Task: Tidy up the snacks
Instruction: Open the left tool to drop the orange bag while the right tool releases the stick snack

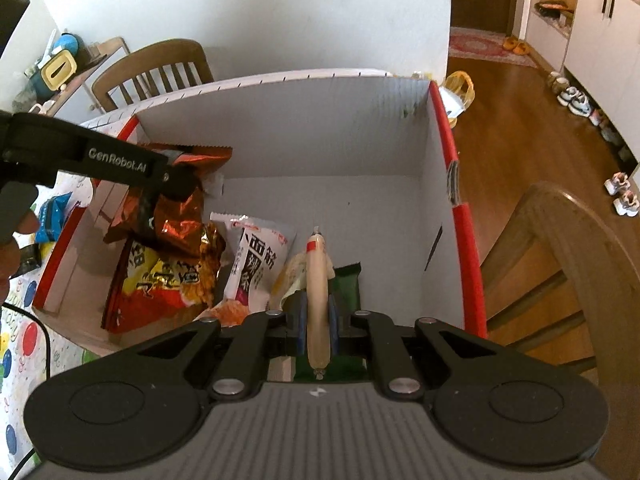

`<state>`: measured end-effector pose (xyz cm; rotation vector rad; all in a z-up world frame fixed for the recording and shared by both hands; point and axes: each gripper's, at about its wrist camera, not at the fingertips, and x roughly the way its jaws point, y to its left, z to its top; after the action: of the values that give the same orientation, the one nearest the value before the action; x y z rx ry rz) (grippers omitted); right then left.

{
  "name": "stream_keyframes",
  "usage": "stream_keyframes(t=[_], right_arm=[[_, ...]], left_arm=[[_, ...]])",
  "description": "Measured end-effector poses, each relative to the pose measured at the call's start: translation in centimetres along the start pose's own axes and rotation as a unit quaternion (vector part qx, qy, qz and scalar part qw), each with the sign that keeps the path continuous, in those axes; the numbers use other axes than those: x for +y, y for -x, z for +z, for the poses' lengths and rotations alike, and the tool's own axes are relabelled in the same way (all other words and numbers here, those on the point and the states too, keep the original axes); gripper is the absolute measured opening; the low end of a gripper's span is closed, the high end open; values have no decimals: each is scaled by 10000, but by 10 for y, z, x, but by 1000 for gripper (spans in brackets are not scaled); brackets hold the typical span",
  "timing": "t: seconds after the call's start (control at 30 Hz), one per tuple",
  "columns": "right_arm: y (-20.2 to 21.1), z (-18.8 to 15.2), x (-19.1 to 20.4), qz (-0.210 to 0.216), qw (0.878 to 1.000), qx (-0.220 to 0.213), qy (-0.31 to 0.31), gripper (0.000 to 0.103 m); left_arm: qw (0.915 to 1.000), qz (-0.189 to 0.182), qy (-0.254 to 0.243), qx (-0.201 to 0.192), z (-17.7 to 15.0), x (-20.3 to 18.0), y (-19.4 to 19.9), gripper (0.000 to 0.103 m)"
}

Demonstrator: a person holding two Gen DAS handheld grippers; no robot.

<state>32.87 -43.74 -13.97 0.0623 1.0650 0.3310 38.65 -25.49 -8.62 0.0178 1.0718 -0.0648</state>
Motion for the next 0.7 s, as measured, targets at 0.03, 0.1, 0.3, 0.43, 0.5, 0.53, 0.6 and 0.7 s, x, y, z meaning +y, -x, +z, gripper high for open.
stream_keyframes(t=[0.03,0.1,0.3,0.43,0.5,0.53,0.6,0.7], right_arm=[[-1,0,0,11,10000,23,8,11],[0,-1,-1,39,10000,3,20,11],[3,0,-1,169,9999,5,0,11],[8,0,-1,229,9997,-25,-34,12],[11,1,0,233,9997,-54,-42,12],[14,1,0,238,9997,-73,-50,12],[18,1,-1,239,9996,-119,-74,12],[25,2,0,251,9994,-202,-104,12]], left_arm=[[10000,-2,9,15,1,0,-1,44],[10000,-12,24,39,1,-1,-3,44],[10000,-51,58,48,2,-2,-3,47],[9998,-113,152,8,1,1,0,54],[9998,-124,129,-39,0,1,3,56],[9998,-130,137,-69,-1,1,5,57],[9996,-180,171,-126,-2,2,11,59],[9993,-226,184,-223,-5,4,20,62]])
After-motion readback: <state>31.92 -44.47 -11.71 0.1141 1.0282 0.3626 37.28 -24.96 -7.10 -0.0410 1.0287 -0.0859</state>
